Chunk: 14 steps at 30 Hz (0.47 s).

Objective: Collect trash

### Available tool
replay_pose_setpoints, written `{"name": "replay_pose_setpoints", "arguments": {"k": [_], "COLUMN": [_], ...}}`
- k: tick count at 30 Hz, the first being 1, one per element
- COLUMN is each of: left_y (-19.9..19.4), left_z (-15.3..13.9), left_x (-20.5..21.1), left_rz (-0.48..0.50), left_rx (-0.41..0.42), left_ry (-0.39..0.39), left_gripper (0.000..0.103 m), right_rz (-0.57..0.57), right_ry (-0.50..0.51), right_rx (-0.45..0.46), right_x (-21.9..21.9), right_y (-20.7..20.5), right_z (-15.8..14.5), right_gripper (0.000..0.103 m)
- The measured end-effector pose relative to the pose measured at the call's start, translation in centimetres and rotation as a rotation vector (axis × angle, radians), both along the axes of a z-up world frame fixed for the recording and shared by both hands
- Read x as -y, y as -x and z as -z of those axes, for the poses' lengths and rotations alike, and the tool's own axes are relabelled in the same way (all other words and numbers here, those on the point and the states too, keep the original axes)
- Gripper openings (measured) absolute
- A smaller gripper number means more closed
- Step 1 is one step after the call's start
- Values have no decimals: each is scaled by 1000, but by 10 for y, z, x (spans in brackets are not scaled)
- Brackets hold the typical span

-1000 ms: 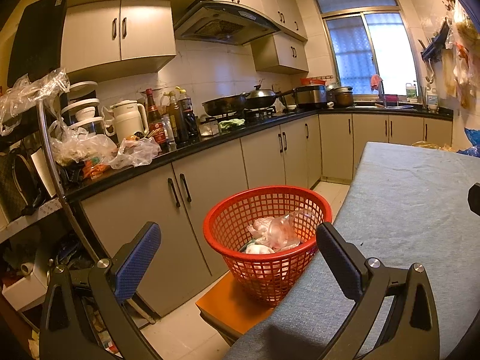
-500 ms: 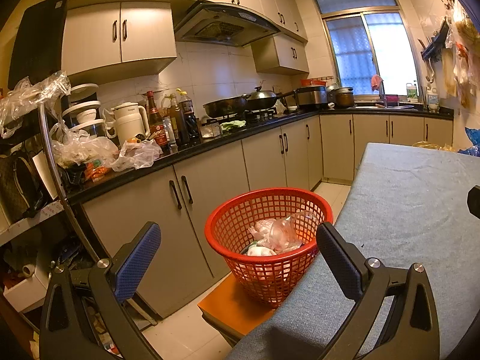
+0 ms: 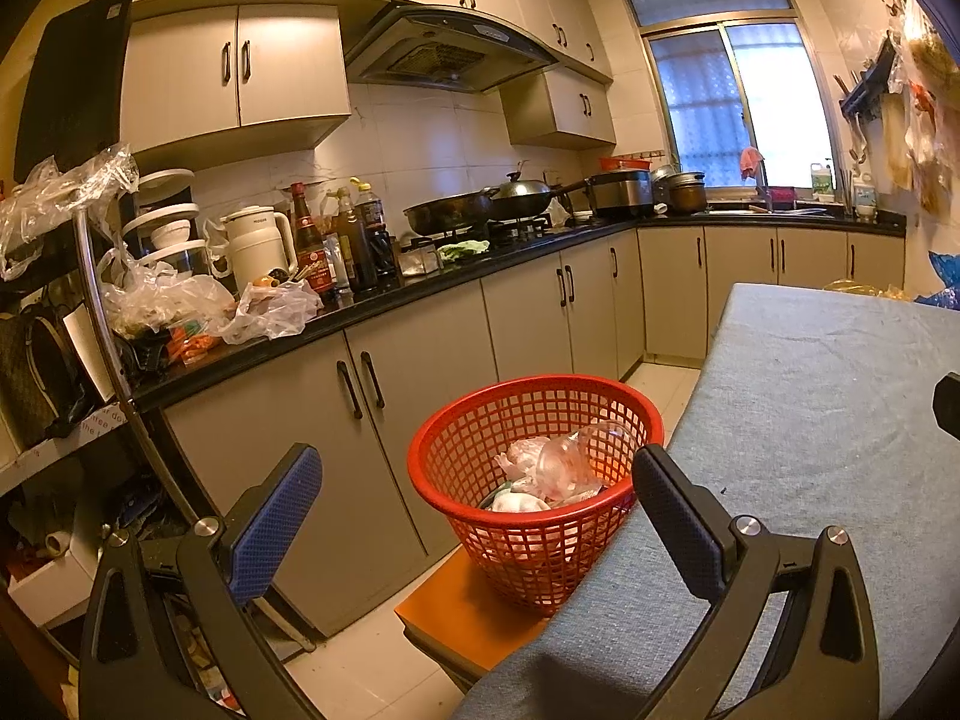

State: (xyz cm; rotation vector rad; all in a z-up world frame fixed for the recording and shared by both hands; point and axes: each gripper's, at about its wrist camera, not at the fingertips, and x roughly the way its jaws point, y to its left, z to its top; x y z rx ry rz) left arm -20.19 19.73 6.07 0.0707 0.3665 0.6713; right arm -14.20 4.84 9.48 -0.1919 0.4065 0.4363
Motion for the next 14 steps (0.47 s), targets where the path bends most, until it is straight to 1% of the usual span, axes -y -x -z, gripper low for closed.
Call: {"name": "replay_pose_setpoints", "arguments": {"k": [4,6,7,9,11,13,14], "left_y": [0,-2,-4,-10,-18,-28,-35], "left_z": [0,-1,-1,-5,-12,-18,-20], "left_x": [0,1,3,10,23,36,45], "left_rz": [2,18,27,43,99,188,251], "left_rx": [0,-7,-10,-14,-19,-31,-47], "left_ry": [-2,3,-3,-39,-52,-6,39], "left_gripper": [103,103,103,103,103,103,103], "right_rz": [1,6,15,27,79,168,217], "right_ry": [-4,-7,-14,-32,-45,-33,-26], "right_rx": [-4,-6,-7,-27,-45,-53,-66], "right_x": [3,5,8,17,34,54,66], "right_y": [-3,-4,-5,-10,-21,-32,-39], "right_z": [0,1,1,0,1,4,6], "right_gripper": [103,103,103,103,103,103,103]}}
